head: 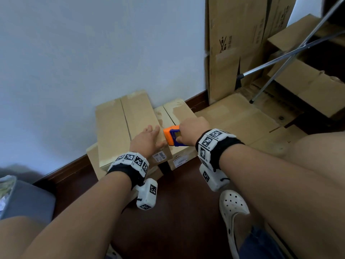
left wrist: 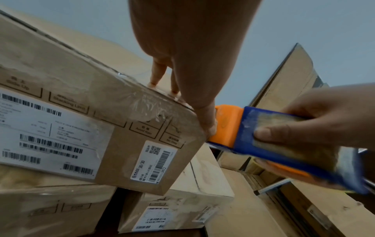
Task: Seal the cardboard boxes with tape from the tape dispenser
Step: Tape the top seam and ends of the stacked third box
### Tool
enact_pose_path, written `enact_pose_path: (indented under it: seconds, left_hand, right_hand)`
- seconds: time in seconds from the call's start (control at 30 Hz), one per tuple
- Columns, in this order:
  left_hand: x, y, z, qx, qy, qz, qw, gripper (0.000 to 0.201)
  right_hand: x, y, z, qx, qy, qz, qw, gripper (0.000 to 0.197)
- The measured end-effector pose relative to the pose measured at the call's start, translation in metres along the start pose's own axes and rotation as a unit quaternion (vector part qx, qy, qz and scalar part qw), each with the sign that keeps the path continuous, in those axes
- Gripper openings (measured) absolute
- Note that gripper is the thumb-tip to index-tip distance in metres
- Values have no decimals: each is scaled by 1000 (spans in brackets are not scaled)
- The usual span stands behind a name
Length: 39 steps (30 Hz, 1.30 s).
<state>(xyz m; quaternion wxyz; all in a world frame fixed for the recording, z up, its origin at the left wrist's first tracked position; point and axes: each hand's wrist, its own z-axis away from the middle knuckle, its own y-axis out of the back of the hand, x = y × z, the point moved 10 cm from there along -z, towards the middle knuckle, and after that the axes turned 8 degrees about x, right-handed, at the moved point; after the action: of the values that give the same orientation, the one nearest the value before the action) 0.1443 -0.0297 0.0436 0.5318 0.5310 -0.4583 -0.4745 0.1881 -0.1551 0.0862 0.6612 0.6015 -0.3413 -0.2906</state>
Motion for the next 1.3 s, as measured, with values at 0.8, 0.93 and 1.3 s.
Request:
enact_pose_path:
  seconds: [0.8, 0.93, 1.3]
  left_hand:
    - [-151, 21, 48, -57, 108, 143, 982, 34]
    - [-151, 26, 48, -46, 102, 118, 987, 36]
    - [-146, 29, 59, -21, 74, 88, 993, 33]
  right_hand:
    - [-79, 44, -55, 128, -25, -201, 971, 50]
    - [-130, 33, -75, 100, 74, -157, 980, 48]
    - [-141, 48, -72, 179, 110, -291, 933, 37]
